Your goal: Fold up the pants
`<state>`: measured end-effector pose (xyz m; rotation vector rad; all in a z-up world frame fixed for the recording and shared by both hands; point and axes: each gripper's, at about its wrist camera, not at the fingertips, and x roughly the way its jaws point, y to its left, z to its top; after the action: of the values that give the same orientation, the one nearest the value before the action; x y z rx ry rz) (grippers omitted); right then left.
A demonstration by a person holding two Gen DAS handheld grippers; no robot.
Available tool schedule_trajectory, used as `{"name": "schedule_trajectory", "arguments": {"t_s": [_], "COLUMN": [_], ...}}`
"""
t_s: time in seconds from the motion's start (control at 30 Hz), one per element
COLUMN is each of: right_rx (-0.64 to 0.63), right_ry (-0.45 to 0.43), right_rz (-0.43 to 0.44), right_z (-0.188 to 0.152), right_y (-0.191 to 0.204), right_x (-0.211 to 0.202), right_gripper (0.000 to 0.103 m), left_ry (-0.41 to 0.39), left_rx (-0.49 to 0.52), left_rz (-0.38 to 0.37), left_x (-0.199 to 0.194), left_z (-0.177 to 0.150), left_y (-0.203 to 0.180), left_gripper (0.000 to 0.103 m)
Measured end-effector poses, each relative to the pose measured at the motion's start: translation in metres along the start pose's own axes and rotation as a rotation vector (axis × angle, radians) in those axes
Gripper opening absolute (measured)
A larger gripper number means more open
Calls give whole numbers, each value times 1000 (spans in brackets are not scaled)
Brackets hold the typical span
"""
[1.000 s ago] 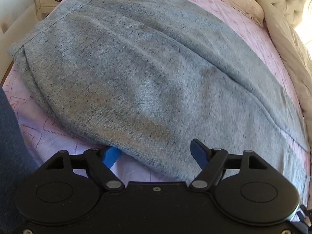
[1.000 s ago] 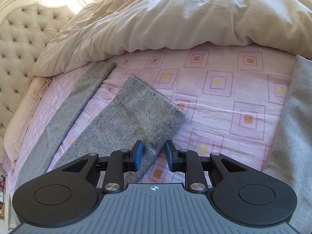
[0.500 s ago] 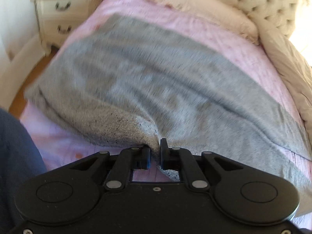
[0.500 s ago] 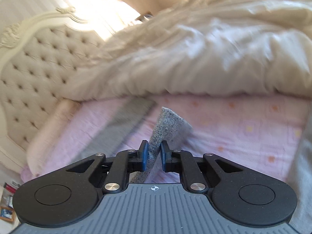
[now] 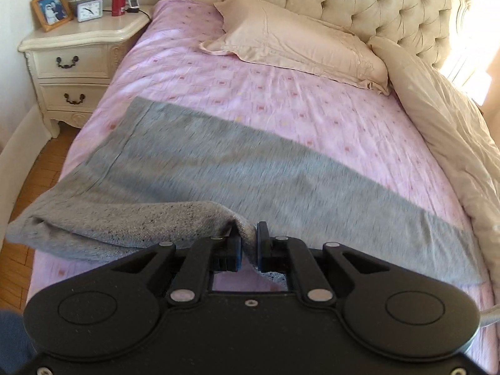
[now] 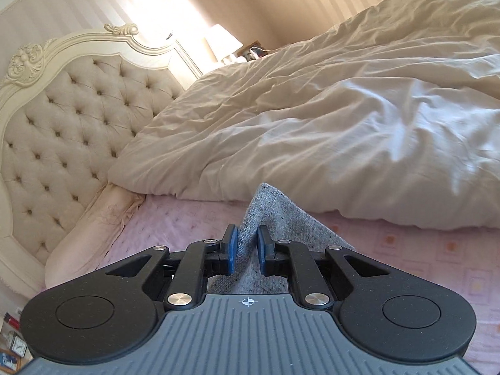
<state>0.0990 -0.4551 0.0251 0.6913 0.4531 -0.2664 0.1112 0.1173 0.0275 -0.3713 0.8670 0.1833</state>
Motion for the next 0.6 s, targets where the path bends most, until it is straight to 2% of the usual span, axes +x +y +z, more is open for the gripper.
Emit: {"name": "schedule_trajectory", "arguments": {"t_s": [0.3, 0.37, 0.43, 0.6], "right_rx": [-22, -17, -27, -59], "right_ry": [33, 33, 23, 33], "right_rz": [-84, -112, -154, -204], "right_z": [16, 16, 17, 19], "right_y": [35, 37, 39, 37], "right_x": [92, 110, 126, 156], "right_gripper": [13, 13, 8, 8], "left_ry": [67, 94, 119, 168], "left_rx": [14, 15, 21, 37], "left_rz": [17, 28, 39, 64], "left_x": [68, 88, 108, 150], "left_z": [52, 62, 69, 82], "left_y": [-24, -28, -32, -39], "left_gripper": [11, 11, 11, 11]}}
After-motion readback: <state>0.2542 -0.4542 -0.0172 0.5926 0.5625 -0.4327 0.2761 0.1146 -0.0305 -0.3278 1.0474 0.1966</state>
